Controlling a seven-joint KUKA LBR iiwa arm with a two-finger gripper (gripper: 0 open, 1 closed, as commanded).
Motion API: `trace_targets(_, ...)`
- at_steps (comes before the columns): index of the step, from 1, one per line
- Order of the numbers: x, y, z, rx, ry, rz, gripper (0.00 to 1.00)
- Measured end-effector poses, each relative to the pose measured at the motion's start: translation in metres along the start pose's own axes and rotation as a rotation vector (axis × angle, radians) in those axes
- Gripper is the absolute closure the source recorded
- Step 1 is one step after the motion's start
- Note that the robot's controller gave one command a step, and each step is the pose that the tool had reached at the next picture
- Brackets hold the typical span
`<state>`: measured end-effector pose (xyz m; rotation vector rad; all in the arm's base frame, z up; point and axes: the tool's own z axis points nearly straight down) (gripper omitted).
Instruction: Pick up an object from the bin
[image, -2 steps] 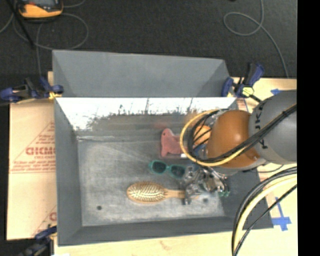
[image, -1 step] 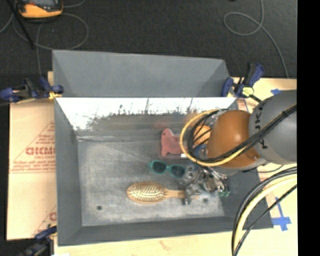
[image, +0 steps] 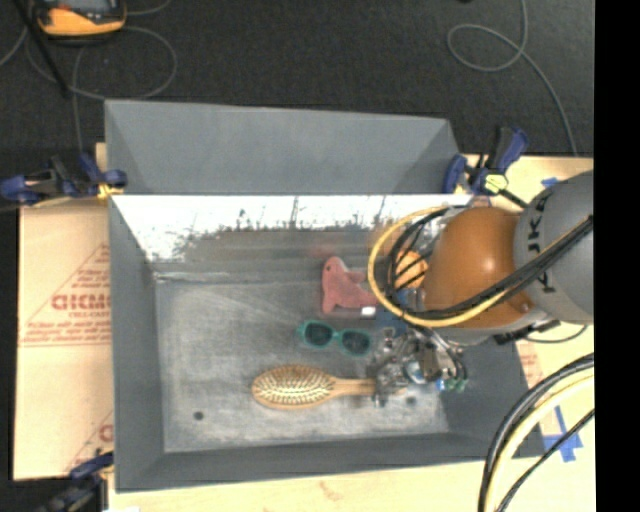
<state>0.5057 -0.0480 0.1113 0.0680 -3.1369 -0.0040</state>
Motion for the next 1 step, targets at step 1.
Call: trace_targets(1,-0.0101,-0.0703,-0.1024,0.005,-0.008,0.105,1.0)
